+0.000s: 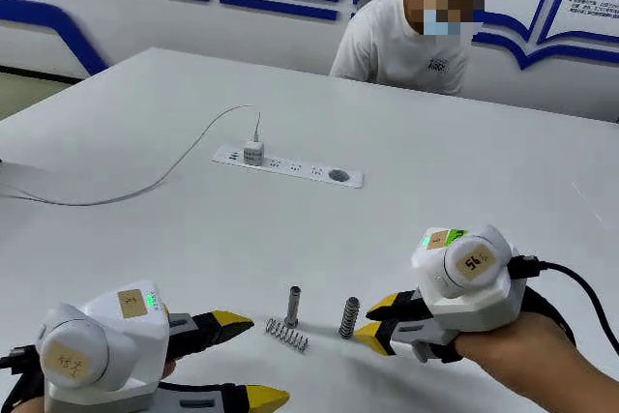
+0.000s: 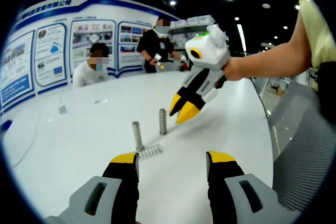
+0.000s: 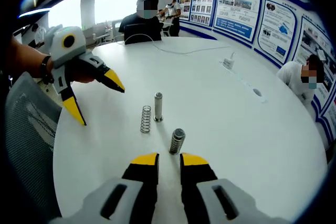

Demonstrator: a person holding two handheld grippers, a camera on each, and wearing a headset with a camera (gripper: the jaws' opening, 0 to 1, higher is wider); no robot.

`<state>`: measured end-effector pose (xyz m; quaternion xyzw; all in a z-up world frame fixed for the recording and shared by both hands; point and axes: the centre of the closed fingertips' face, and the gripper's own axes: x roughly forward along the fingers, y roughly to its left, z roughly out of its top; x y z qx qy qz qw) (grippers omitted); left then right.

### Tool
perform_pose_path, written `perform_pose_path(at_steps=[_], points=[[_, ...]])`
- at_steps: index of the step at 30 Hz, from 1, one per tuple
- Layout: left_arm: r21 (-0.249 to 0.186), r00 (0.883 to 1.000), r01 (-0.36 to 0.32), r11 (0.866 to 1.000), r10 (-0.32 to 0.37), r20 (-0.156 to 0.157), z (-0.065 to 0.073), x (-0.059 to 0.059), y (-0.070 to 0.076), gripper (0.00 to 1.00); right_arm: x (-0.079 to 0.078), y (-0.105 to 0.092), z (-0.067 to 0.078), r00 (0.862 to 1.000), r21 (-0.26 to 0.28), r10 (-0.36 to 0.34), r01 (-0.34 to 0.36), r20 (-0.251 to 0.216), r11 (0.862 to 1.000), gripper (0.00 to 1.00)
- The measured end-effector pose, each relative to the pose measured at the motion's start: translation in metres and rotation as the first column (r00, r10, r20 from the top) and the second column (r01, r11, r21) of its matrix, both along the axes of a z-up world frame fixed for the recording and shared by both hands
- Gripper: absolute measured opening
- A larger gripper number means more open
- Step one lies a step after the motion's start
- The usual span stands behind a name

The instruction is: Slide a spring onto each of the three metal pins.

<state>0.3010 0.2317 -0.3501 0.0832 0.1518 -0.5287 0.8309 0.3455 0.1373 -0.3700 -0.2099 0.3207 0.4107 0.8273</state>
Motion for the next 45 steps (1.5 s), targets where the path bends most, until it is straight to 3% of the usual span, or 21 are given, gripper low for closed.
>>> perform_pose_path(at_steps=[14,25,45], points=[[0.003,1.0,0.001,1.0,-0.001,0.004,0.001,0.0,0.0,0.52,-0.015,0.026,-0.004,0.999,0.032,0.032,-0.032,-0.015,0.999,0.17],[0.005,1.0,-0.004,1.0,0.004,0.004,0.001,0.001,0.002,0.52,-0.009,0.055,-0.007,0.999,0.09,0.038,-0.036,-0.024,0.995,0.17],[0.007,1.0,-0.013,1.0,0.013,-0.007,-0.005,0.002,0.005,0.51,0.004,0.068,-0.027,1.0,0.065,0.013,-0.011,-0.021,0.998,0.15]])
